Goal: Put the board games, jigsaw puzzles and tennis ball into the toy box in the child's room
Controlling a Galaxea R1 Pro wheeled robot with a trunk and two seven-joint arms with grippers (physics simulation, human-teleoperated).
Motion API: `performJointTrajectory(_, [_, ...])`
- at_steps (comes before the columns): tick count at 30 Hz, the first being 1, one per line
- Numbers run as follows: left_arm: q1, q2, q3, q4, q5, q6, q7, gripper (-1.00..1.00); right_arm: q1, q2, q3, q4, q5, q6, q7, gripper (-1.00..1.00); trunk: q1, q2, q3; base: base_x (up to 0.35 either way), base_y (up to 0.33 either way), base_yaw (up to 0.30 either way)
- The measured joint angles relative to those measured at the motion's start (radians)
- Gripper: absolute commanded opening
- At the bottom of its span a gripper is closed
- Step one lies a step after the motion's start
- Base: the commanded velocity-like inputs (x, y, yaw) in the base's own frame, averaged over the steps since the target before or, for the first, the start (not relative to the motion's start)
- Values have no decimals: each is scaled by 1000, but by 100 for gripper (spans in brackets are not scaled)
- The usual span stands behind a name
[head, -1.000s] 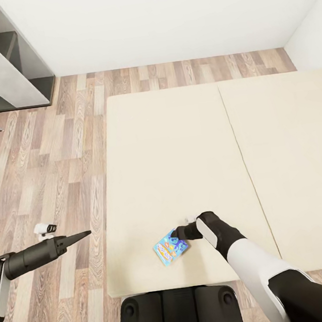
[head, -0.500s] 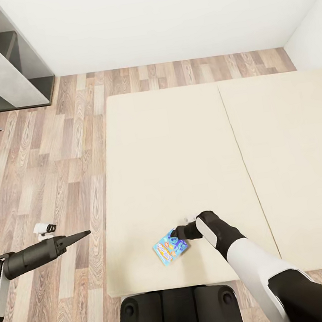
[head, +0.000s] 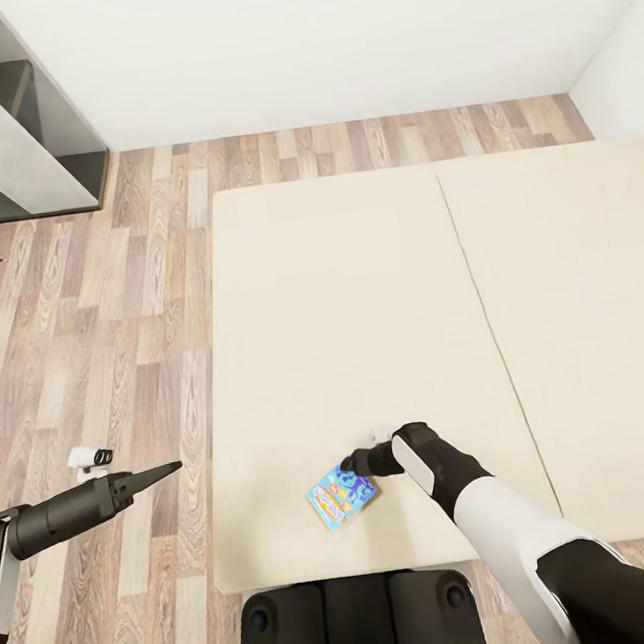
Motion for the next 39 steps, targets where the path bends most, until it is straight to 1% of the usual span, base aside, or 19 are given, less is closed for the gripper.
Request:
performJointTrajectory(23, [0,0,1,0,2,0,0,100,0,2,2,0,0,-2,0,100,0,0,-34,0,0,0])
performJointTrajectory(31, [0,0,1,0,4,0,0,100,0,3,28,0,0,-2,0,100,0,0,-37,0,0,0])
performJointTrajectory(39, [0,0,1,0,4,0,0,100,0,3,35,0,0,-2,0,100,0,0,-37,0,55,0])
